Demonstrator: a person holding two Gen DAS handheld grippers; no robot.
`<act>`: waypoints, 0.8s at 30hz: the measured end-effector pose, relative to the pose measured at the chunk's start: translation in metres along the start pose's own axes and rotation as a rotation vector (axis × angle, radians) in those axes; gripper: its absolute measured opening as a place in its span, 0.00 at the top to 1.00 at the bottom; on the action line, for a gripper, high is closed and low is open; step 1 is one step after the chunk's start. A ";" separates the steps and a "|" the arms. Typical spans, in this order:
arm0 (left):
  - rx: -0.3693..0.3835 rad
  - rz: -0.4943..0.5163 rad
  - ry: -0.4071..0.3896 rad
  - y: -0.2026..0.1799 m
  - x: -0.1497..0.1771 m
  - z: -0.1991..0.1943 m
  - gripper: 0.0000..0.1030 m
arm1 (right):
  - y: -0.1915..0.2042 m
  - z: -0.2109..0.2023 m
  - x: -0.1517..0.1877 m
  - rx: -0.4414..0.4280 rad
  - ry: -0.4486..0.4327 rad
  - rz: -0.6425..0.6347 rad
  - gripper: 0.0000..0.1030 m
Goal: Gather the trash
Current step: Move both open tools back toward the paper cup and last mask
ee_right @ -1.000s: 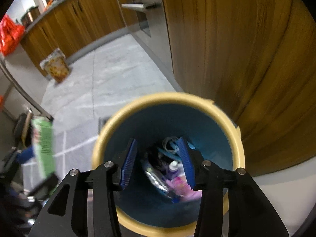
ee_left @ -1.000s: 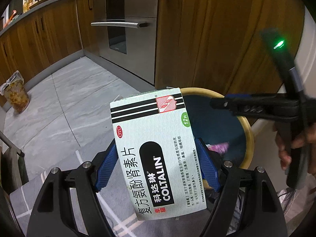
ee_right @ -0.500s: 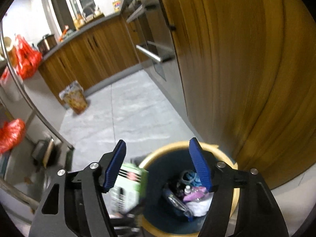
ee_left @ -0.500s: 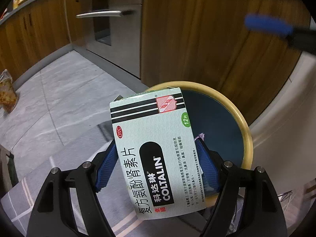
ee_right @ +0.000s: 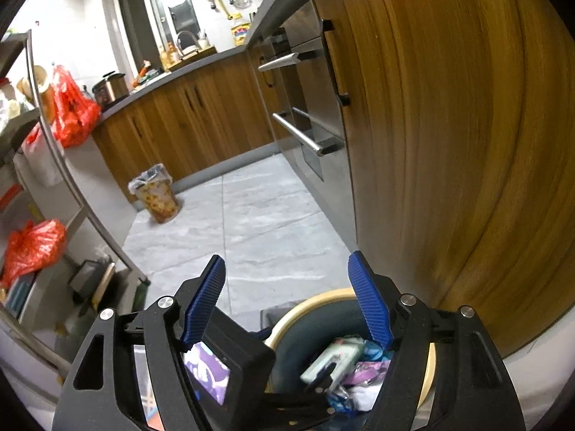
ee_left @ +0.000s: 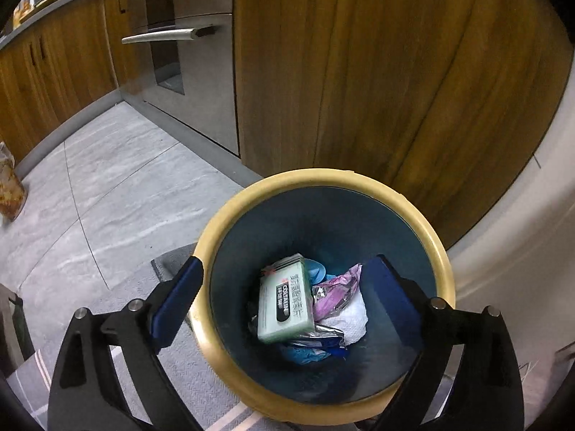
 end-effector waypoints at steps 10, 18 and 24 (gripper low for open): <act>-0.109 -0.013 -0.012 0.035 0.036 -0.058 0.10 | 0.008 -0.001 0.004 -0.018 0.008 -0.002 0.30; -0.197 -0.079 -0.070 0.078 0.081 -0.166 0.08 | 0.045 0.010 0.021 -0.055 0.073 -0.051 0.26; -0.312 -0.136 -0.072 0.108 0.132 -0.224 0.06 | 0.098 0.033 0.056 -0.124 0.201 -0.111 0.26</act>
Point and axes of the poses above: each gripper's, at about its wrist camera, not at the fingertips, and z roughly the way its jaws point, y to its left, x to its underside, the point moved 2 cm from there along z, roughly the way its jaws point, and after that the axes turned 3 degrees about -z, right-handed, at the moved point
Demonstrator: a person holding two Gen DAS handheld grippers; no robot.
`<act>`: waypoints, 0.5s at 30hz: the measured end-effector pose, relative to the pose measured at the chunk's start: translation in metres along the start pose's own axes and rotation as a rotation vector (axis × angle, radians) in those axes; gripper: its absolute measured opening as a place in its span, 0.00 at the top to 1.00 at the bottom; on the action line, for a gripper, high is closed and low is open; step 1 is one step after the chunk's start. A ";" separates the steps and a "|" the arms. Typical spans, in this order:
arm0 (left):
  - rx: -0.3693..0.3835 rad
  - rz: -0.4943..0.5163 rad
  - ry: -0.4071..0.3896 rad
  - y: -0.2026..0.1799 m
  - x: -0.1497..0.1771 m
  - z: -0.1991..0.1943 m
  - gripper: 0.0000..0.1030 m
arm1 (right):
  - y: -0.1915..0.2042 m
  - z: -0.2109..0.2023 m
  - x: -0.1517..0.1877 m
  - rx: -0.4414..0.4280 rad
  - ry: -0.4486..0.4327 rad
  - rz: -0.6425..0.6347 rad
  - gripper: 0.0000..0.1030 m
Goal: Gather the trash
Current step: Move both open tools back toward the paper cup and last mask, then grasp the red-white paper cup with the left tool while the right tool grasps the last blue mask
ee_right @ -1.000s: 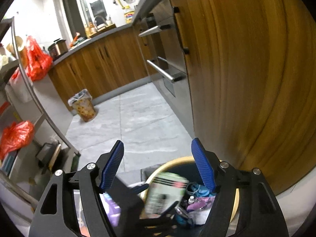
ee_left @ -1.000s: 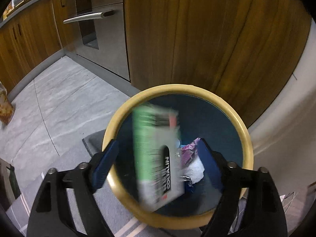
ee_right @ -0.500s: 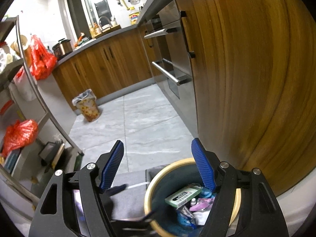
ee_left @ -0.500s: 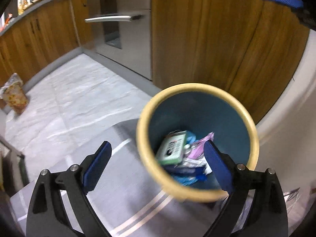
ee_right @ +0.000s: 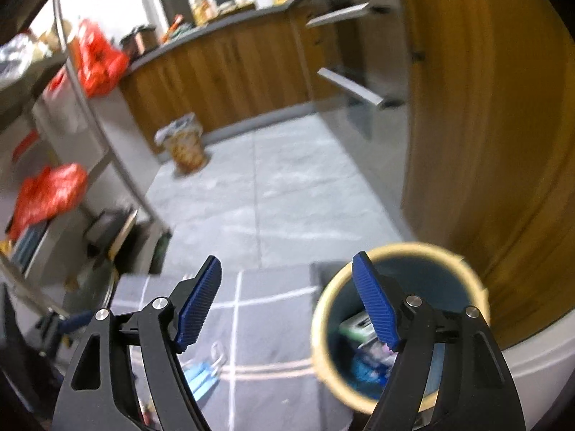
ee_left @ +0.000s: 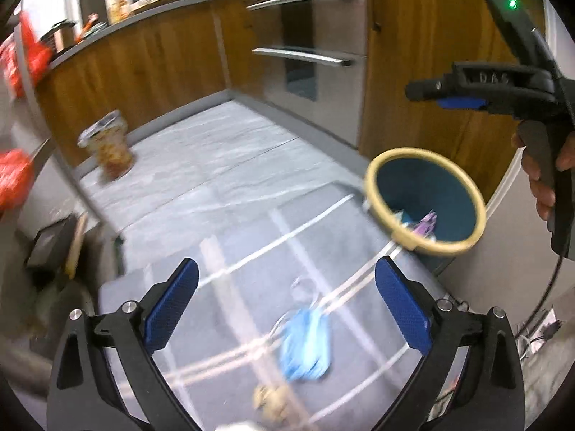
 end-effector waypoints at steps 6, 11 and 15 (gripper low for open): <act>-0.057 -0.106 0.054 0.036 0.046 -0.018 0.06 | 0.039 0.031 0.024 -0.044 0.123 0.005 0.26; -0.093 -0.203 0.144 0.056 0.093 -0.014 0.06 | 0.063 0.051 0.043 -0.083 0.209 0.035 0.26; -0.089 -0.288 0.201 0.076 0.124 -0.004 0.07 | 0.072 0.066 0.060 -0.081 0.283 0.073 0.26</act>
Point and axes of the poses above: each gripper's, at about its wrist camera, not at the fingertips, and z roughly the way its jaws point, y to its left, x to its underside, the point moved 2 cm from there along z, roughly the way its jaws point, and after that the axes turned 3 degrees about -z, right-handed, at the moved point
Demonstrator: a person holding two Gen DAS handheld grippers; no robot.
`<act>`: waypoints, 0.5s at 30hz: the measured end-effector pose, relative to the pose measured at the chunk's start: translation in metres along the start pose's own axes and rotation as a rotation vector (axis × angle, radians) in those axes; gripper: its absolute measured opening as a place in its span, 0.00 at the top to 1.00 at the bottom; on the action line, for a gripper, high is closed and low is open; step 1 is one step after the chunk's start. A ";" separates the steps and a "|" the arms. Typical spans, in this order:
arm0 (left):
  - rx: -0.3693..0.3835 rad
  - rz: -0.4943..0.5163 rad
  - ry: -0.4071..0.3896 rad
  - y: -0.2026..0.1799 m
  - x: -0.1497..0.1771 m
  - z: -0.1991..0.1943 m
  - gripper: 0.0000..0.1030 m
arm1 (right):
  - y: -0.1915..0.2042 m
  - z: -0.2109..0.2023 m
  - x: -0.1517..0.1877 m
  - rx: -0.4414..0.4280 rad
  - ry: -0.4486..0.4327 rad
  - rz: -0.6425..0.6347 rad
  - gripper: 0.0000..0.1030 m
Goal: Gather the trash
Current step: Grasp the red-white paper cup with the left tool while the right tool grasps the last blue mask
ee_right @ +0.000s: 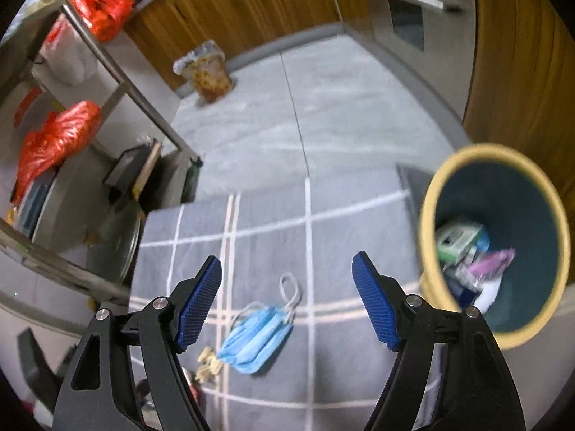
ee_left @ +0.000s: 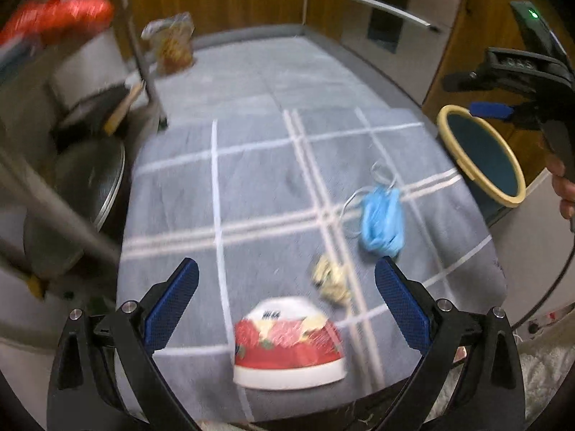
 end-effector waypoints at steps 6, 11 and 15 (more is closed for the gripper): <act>-0.009 0.000 0.063 0.023 0.014 0.022 0.13 | 0.012 0.031 0.026 0.054 0.106 -0.010 0.26; 0.011 -0.026 0.152 0.031 0.028 0.042 0.19 | 0.022 0.058 0.040 0.050 0.182 -0.012 0.26; 0.038 -0.022 0.200 0.032 0.036 0.049 0.25 | 0.035 0.080 0.050 0.047 0.251 -0.047 0.26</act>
Point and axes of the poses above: each gripper's, at about its wrist camera, not at the fingertips, and z roughly the way its jaws point, y to its left, x to its underside, the point moved 2 cm from there along z, roughly the way its jaws point, and after that the axes turned 3 degrees about -z, right-handed, at the moved point
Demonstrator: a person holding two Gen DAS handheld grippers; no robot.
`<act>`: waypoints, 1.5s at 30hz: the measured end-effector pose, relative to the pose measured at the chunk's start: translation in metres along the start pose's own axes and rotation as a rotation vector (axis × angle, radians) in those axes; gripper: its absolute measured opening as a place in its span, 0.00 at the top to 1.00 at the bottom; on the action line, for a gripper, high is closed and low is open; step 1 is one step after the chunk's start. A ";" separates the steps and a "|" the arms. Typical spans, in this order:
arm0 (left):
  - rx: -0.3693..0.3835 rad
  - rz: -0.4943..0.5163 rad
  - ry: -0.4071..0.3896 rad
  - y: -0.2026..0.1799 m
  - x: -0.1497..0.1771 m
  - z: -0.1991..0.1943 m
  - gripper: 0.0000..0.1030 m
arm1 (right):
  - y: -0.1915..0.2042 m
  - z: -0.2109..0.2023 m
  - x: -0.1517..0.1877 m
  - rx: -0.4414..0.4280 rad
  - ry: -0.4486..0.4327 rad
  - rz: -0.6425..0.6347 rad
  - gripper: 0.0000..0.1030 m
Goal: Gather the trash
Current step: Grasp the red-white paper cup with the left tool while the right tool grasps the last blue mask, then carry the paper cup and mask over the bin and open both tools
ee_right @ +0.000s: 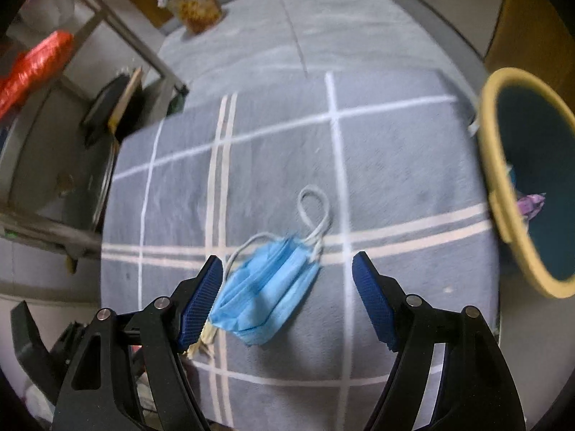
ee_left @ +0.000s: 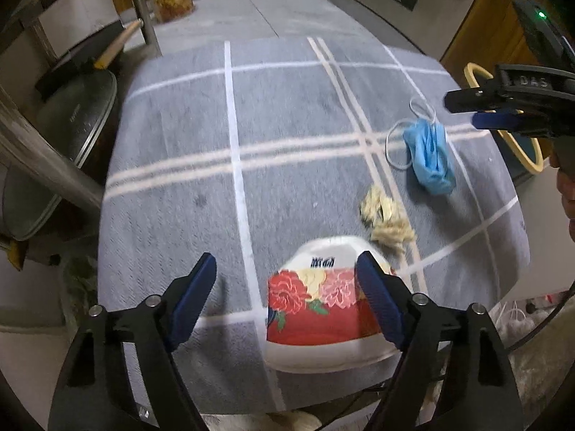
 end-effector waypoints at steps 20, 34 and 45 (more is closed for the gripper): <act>0.156 0.013 0.003 -0.014 -0.011 -0.004 0.71 | 0.035 0.039 0.003 0.023 0.101 -0.187 0.77; 0.137 0.039 -0.205 -0.019 -0.047 -0.080 0.76 | 0.014 -0.051 -0.024 -0.007 -0.146 -0.188 0.85; 0.248 0.132 -0.320 -0.119 -0.128 -0.090 0.76 | -0.096 -0.144 -0.037 0.167 -0.383 -0.081 0.85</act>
Point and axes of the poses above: each gripper's, at about its wrist camera, not at the fingertips, and z roughly the way its jaws point, y to its left, x to its underside, the point moved 2 cm from there along z, roughly the way its jaws point, and after that the axes turned 3 degrees about -z, right-handed, at the moved point
